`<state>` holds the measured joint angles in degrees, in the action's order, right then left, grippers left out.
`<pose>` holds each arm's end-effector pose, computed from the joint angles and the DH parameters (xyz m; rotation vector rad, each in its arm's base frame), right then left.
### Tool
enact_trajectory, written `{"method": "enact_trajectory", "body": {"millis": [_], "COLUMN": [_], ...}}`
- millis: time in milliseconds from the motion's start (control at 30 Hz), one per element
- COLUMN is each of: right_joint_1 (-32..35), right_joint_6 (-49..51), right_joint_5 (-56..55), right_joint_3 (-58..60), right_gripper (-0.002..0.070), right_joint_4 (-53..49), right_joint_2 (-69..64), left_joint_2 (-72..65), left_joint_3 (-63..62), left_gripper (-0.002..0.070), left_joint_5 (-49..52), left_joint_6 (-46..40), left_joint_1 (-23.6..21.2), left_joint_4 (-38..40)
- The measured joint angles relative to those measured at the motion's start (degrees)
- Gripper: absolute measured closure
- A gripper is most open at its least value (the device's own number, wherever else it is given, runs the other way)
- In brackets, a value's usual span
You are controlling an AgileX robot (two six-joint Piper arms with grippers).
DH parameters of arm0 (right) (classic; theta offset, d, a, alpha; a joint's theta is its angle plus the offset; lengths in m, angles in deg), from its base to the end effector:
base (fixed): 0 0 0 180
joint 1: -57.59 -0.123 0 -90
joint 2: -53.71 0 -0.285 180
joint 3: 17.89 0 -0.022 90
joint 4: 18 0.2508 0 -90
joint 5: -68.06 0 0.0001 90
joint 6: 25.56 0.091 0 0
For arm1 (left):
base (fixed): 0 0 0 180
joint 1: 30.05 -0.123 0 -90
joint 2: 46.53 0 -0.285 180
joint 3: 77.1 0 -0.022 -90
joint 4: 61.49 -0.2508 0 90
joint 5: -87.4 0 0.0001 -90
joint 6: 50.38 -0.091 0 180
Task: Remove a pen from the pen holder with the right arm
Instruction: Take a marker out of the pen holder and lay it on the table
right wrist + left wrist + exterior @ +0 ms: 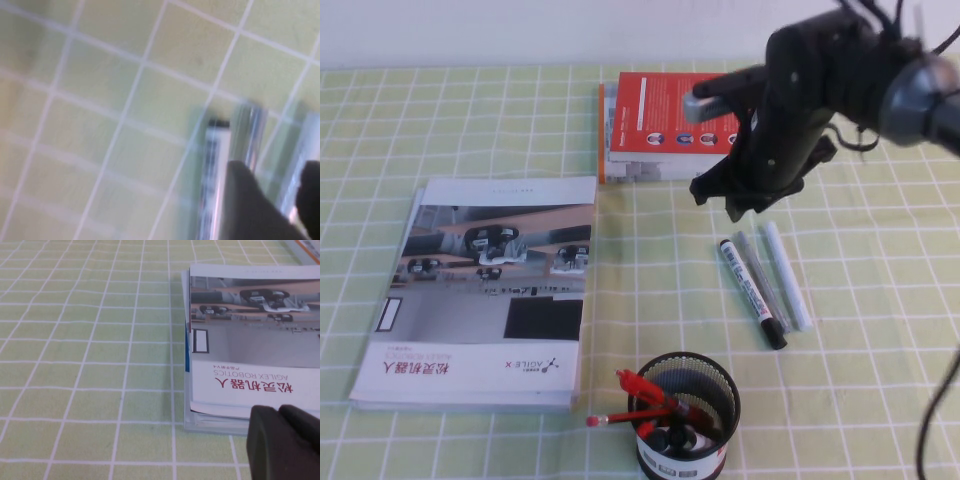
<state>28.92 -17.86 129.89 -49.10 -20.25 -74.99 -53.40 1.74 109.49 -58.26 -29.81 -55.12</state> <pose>0.4067 0.2188 0.2494 -0.5235 2.7353 0.1083 0.0521 -0.0040 0.1701 0.0650 1.8780 -0.0184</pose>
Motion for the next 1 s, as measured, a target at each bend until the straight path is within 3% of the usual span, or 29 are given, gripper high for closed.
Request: {"method": "enact_trajectory", "body": {"millis": [133,233,700,1000], "right_joint_1": [-1.8,-2.6,-2.7,-2.7], "right_joint_6": [0.0,0.9,1.6,1.6], "right_joint_5": [-1.1,-4.3,-6.1,4.6], "right_joint_3": [8.9,17.7,46.5,50.0], "right_gripper": [0.0622,0.0667,0.0688,0.0688], "right_joint_4": [-0.2,0.2,3.4,6.3], "right_joint_2": [10.2,18.2,49.5,56.1], "left_joint_2": [0.0,0.0,0.0,0.0], "left_joint_3": [0.0,0.0,0.0,0.0], "left_gripper": [0.068,0.068,0.068,0.068], "left_joint_5": [0.0,0.0,0.0,0.0], "left_joint_6": [0.0,0.0,0.0,0.0], "left_joint_1": [0.0,0.0,0.0,0.0], "left_joint_4": [0.0,0.0,0.0,0.0]}}
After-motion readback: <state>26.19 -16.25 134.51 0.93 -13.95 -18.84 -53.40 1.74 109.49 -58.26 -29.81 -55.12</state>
